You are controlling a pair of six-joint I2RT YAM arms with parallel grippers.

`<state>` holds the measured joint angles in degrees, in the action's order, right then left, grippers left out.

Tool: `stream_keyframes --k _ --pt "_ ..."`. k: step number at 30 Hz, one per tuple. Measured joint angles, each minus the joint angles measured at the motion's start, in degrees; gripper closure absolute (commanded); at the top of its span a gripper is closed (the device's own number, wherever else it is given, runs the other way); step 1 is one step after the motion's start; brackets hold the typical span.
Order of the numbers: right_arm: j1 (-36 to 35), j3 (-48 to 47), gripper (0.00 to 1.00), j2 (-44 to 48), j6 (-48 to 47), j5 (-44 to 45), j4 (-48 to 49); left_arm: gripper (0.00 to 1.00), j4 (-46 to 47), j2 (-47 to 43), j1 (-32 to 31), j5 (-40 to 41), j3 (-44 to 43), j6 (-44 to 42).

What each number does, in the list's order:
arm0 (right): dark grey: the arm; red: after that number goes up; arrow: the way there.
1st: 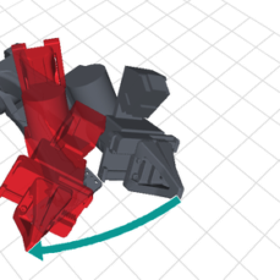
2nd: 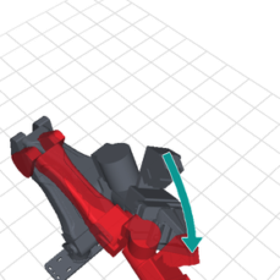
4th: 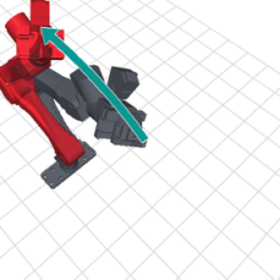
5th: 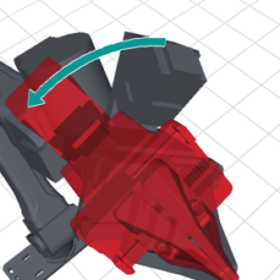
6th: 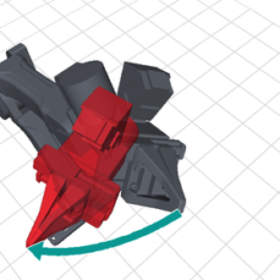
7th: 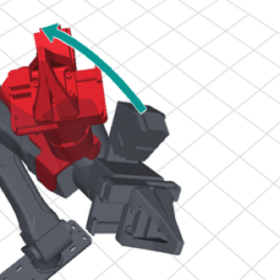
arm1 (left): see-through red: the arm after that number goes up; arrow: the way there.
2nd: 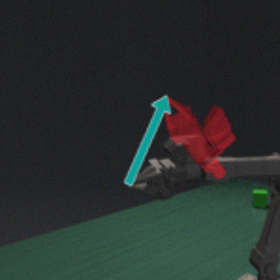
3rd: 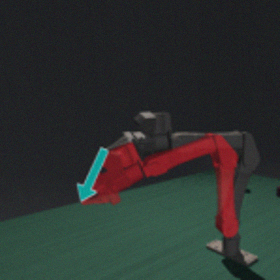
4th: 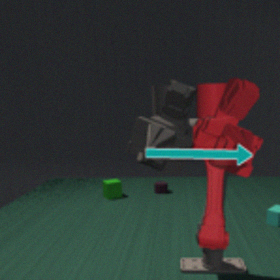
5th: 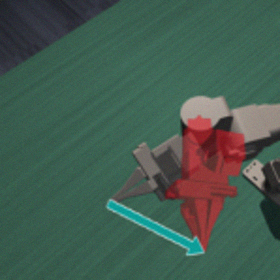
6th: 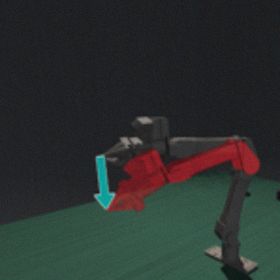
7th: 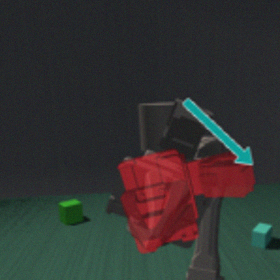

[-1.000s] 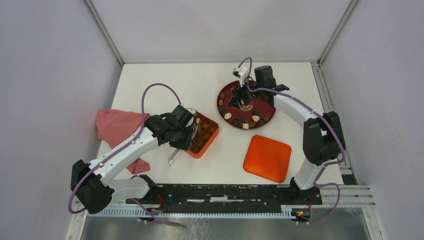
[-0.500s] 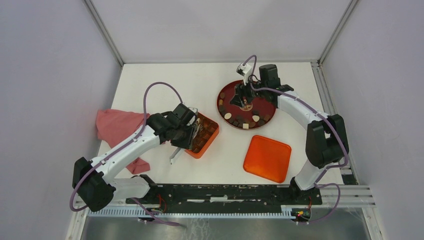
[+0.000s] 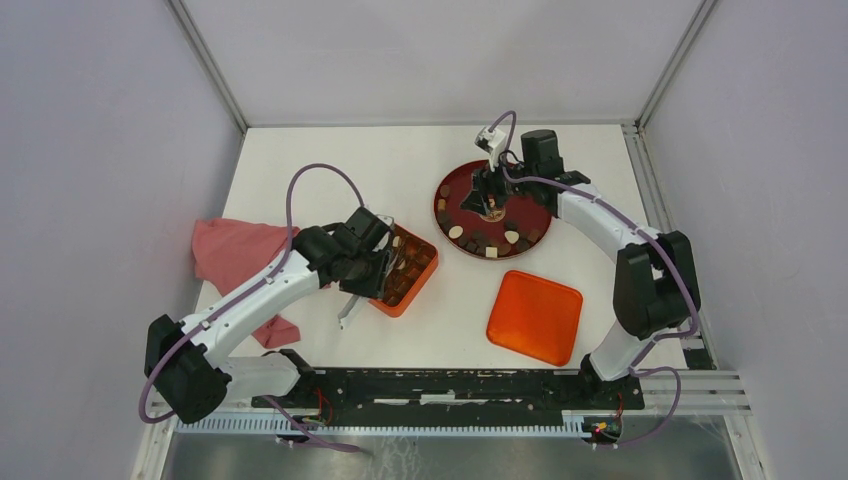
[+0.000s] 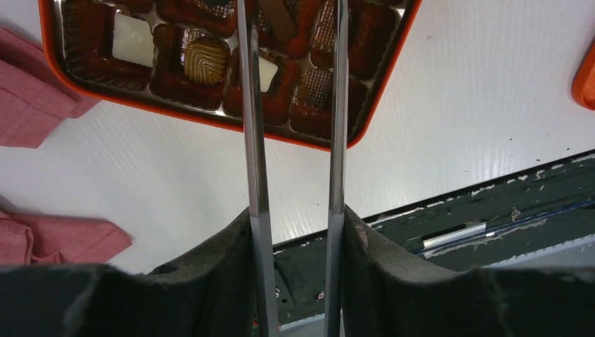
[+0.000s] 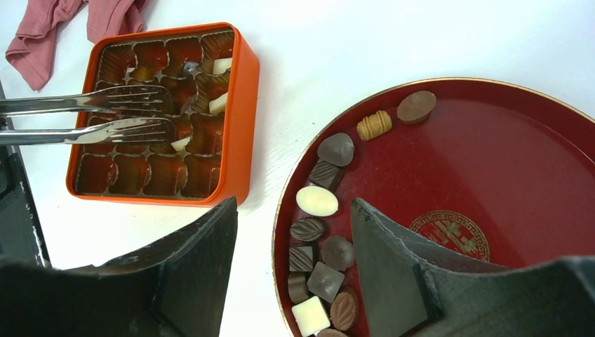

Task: Pack the chocolate
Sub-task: Place the fake chocolate in the packing box.

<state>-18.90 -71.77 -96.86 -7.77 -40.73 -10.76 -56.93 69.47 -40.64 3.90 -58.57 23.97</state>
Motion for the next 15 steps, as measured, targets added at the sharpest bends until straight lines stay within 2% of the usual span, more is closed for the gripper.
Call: stream_keyframes --k 8,15 --pt "0.6 0.0 0.34 1.0 0.2 -0.7 0.0 0.58 0.3 -1.2 0.0 -0.1 -1.5 0.2" --pt "2.4 0.8 0.34 3.7 -2.5 -1.5 -0.9 0.59 8.5 -4.0 -0.1 -6.8 -1.7 2.7"
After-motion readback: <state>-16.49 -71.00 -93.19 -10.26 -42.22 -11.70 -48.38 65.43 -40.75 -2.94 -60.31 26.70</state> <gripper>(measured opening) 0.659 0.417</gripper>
